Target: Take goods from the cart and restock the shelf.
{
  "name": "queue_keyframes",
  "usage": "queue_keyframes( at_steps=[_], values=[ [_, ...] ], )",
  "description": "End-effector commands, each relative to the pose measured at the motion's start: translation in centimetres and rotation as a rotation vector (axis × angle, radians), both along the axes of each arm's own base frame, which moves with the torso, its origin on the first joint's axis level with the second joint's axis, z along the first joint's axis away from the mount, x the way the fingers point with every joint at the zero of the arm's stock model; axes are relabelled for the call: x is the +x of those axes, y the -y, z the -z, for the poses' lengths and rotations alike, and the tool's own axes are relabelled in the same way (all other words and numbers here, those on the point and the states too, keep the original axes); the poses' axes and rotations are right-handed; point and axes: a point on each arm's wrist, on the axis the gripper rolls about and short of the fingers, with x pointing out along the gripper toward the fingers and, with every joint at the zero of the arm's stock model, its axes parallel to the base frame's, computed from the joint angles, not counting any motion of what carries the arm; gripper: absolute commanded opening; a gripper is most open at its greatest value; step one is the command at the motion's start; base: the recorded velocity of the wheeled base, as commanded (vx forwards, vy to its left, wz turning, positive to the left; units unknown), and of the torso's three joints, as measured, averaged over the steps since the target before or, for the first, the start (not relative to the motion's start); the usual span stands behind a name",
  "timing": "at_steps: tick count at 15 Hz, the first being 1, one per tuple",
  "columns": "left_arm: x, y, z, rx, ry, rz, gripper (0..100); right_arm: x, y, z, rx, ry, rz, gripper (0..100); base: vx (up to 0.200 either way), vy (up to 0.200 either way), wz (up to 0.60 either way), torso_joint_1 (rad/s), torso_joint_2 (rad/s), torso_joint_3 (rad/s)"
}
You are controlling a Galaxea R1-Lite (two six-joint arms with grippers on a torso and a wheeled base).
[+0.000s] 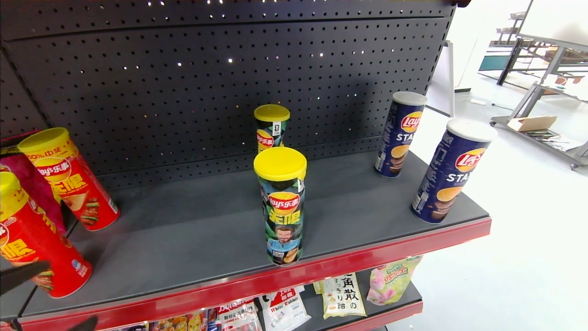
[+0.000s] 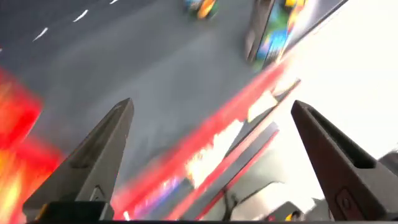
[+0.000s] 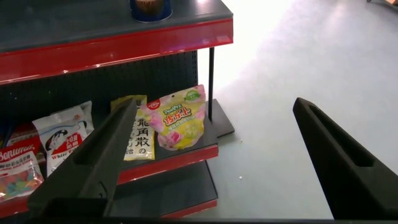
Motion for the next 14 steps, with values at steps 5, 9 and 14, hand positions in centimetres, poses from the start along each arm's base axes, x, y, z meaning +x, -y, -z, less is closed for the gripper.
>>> queue_keyframes(
  at_steps=[5,9,14],
  values=[
    [-7.1,-2.1,4.9,-0.06,0.088,-0.416,100,0.0,0.0,0.0,0.0,-0.001,0.0,100,0.0,0.0,0.0,0.0,0.0,0.0],
    [-7.8,-2.4,6.6,-0.061,0.132,-0.495,100,0.0,0.0,0.0,-0.005,-0.001,-0.001,100,0.0,0.0,0.0,0.0,0.0,0.0],
    [-7.9,-2.2,6.7,-0.049,0.119,-0.559,100,0.0,0.0,0.0,-0.004,-0.001,-0.005,100,0.0,0.0,0.24,0.002,0.0,0.002]
  ],
)
